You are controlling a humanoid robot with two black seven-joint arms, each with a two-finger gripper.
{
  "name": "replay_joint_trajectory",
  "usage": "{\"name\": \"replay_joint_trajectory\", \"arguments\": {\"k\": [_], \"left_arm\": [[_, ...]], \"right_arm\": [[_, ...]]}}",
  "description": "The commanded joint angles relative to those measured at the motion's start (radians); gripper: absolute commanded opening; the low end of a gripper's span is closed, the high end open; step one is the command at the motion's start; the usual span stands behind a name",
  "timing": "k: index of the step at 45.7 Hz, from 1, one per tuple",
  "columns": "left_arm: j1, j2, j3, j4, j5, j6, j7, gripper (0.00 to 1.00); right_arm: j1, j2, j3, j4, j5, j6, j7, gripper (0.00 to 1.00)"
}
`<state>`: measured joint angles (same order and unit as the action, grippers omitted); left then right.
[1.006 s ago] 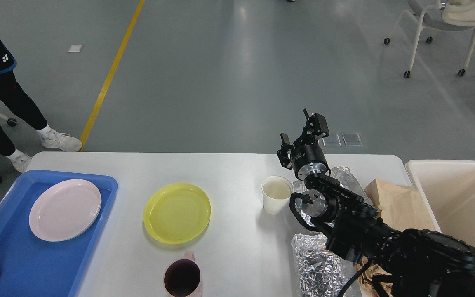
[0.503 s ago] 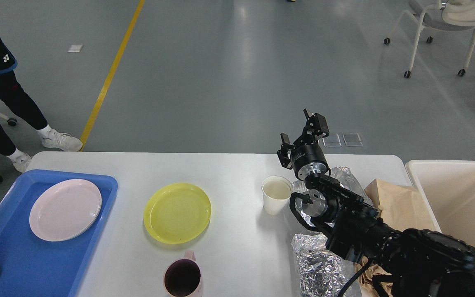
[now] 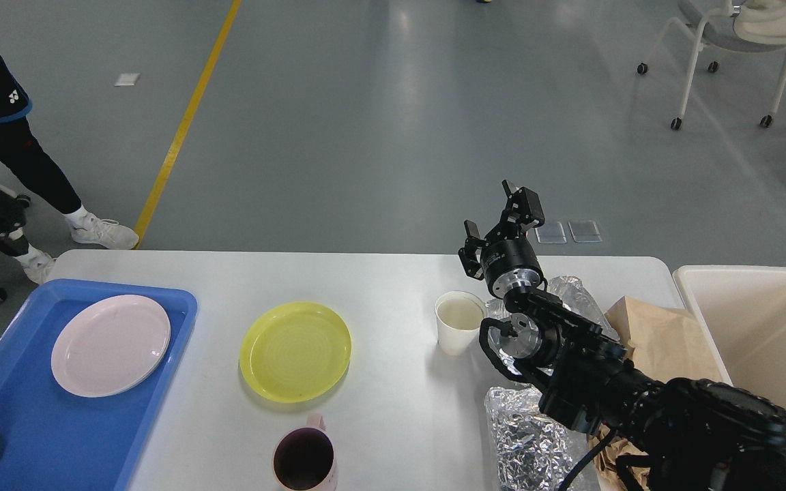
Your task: Tidy desktop
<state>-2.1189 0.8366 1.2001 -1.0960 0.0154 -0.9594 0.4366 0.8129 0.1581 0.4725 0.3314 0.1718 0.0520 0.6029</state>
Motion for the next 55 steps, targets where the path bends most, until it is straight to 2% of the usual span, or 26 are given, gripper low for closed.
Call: {"name": "replay_joint_trajectory", "arguments": {"k": [1, 4, 5, 7, 14, 19, 28, 37, 43, 55], "left_arm": [[-0.082, -0.221, 0.050, 0.001, -0.005, -0.001, 0.002, 0.99], [-0.110, -0.338, 0.079, -0.004, -0.008, 0.033, -0.006, 0.98], [-0.125, -0.426, 0.088, -0.008, -0.020, 0.048, -0.016, 0.99], [-0.138, -0.482, 0.096, -0.013, -0.041, 0.048, -0.032, 0.99], [-0.184, -0.596, 0.092, -0.100, -0.078, 0.048, -0.084, 0.99], [-0.179, -0.617, 0.050, -0.150, -0.083, 0.053, -0.096, 0.99], [-0.060, -0.675, -0.027, -0.177, -0.086, 0.116, -0.088, 0.96], [0.088, -0.735, -0.070, -0.234, -0.088, 0.306, -0.078, 0.93], [0.175, -0.768, -0.108, -0.239, -0.118, 0.395, -0.065, 0.93], [0.273, -0.800, -0.212, -0.297, -0.124, 0.458, 0.034, 0.94]], "right_arm": [[0.000, 0.000, 0.000, 0.000, 0.000, 0.000, 0.000, 1.00], [0.000, 0.000, 0.000, 0.000, 0.000, 0.000, 0.000, 1.00], [-0.001, 0.000, 0.000, 0.000, 0.000, 0.000, 0.000, 1.00], [-0.001, 0.000, 0.000, -0.002, 0.000, 0.000, 0.000, 1.00], [0.000, 0.000, 0.000, 0.000, 0.000, 0.000, 0.000, 1.00], [0.000, 0.000, 0.000, 0.000, 0.000, 0.000, 0.000, 1.00], [0.000, 0.000, 0.000, 0.000, 0.000, 0.000, 0.000, 1.00], [0.000, 0.000, 0.000, 0.000, 0.000, 0.000, 0.000, 1.00], [0.000, 0.000, 0.002, 0.000, 0.000, 0.000, 0.000, 1.00], [0.000, 0.000, 0.000, 0.000, 0.000, 0.000, 0.000, 1.00]]}}
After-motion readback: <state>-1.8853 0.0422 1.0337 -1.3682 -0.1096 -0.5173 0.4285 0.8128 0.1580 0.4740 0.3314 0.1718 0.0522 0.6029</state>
